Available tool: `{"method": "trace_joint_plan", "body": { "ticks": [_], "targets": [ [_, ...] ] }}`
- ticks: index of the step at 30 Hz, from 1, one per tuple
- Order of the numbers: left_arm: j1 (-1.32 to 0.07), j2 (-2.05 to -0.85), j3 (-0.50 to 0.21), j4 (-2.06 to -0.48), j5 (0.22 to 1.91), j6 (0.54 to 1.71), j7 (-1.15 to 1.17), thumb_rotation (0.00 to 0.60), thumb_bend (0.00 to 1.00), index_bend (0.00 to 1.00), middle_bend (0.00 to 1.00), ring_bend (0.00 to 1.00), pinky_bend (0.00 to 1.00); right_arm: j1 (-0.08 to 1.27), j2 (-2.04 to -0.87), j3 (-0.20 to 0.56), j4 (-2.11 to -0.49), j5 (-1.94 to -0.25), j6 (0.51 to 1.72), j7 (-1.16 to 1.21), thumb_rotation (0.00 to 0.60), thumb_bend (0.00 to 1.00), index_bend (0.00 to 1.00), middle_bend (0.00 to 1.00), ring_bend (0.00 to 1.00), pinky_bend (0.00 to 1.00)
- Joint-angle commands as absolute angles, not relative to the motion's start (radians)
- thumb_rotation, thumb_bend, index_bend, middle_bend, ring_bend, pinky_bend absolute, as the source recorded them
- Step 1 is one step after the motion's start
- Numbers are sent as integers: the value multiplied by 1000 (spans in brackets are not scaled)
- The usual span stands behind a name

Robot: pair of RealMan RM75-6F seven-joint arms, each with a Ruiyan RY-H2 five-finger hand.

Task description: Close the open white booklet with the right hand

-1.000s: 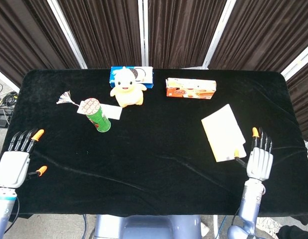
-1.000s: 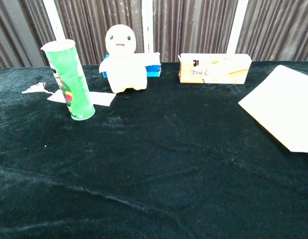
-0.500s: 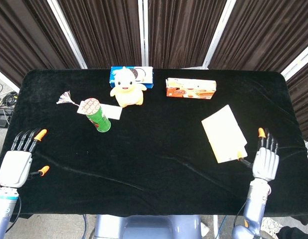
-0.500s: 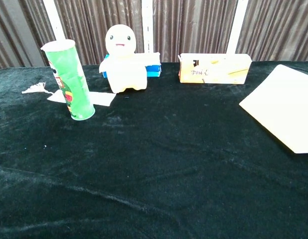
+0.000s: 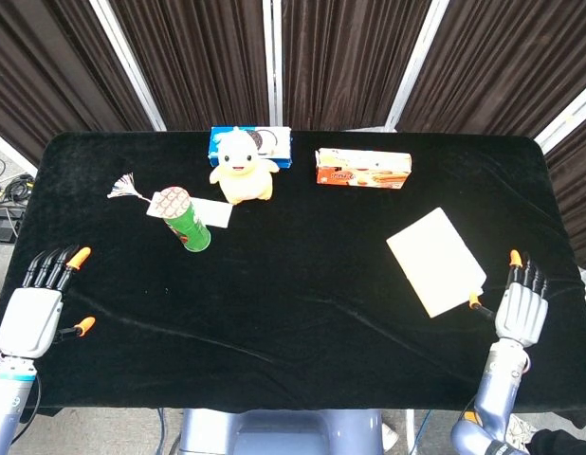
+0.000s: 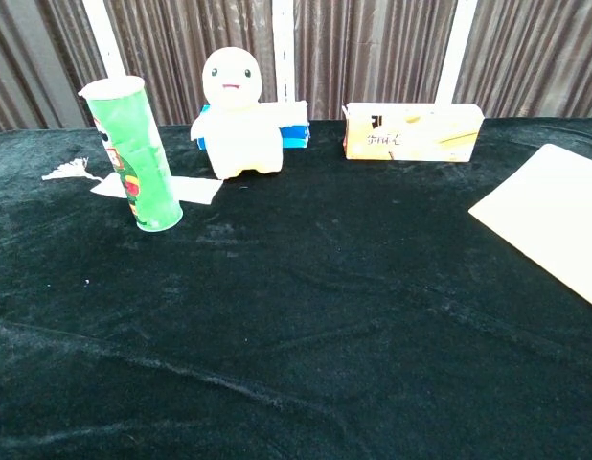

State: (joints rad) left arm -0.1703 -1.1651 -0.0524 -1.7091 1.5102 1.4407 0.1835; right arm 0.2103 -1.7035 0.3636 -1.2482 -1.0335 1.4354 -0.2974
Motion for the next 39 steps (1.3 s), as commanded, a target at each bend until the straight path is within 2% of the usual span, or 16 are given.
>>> {"method": "trace_joint_plan", "body": {
  "ticks": [1, 9, 13, 23, 35, 39],
  "targets": [
    [-170, -1165, -52, -1709, 1510, 1441, 183, 600, 127, 0, 0, 0, 0, 215, -1708, 363, -1226, -1020, 1418, -299, 600, 147, 0, 0, 0, 0],
    [-171, -1163, -52, -1709, 1510, 1442, 178, 600, 127, 0, 0, 0, 0, 220, -1699, 341, -1217, -1014, 1388, -322, 600, 148, 0, 0, 0, 0],
    [-170, -1161, -53, -1710, 1512, 1445, 173, 600, 128, 0, 0, 0, 0, 211, -1656, 323, -1280, -1037, 1354, -269, 600, 147, 0, 0, 0, 0],
    [-170, -1158, -52, -1709, 1516, 1449, 165, 600, 127, 0, 0, 0, 0, 185, -1583, 293, -1384, -1131, 1418, -220, 600, 143, 0, 0, 0, 0],
    [-170, -1174, -34, -1676, 1520, 1432, 203, 600, 128, 0, 0, 0, 0, 129, -1269, 156, -1603, -1294, 1395, -274, 600, 143, 0, 0, 0, 0],
    [-167, -1180, -29, -1672, 1528, 1438, 210, 600, 127, 0, 0, 0, 0, 107, -1237, 118, -1592, -1365, 1426, -219, 600, 143, 0, 0, 0, 0]
  ]
}}
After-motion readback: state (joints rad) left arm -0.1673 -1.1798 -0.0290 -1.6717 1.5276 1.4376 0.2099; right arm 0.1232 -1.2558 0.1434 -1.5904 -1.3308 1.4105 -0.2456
